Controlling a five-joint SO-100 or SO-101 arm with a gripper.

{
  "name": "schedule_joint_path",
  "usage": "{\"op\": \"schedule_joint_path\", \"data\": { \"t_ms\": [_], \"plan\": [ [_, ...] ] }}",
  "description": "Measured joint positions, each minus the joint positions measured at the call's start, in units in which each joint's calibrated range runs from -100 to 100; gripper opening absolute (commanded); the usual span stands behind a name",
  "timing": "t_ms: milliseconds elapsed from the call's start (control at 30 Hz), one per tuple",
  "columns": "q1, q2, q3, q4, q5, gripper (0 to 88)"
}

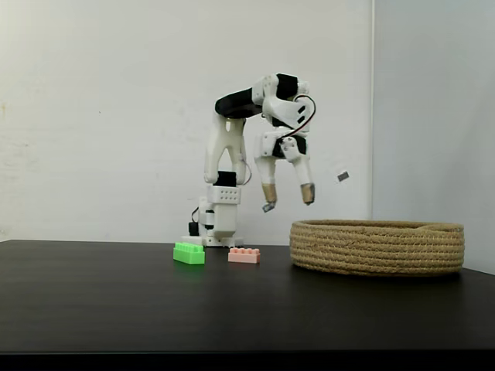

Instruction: Place the lego blocks in the tray

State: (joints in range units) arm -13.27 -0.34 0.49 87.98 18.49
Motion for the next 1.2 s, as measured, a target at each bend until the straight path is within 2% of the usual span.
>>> {"op": "schedule_joint_path", "data": {
  "t_ms": [167,400,533,633,767,1000,1200],
  "plan": [
    [10.75,-3.99,9.19,-0.73,8.99,30.5],
    [25.65,-5.51,9.90,-1.14,24.66,28.5],
    [30.29,-4.66,9.90,-1.79,32.67,29.1],
    [31.68,-1.95,9.54,-3.17,36.87,29.4],
    [33.06,3.14,7.34,-5.85,39.22,29.5],
    [34.12,14.16,0.18,-9.42,37.80,30.3],
    [32.33,16.28,-0.27,-10.96,37.46,30.3]
  ]
}}
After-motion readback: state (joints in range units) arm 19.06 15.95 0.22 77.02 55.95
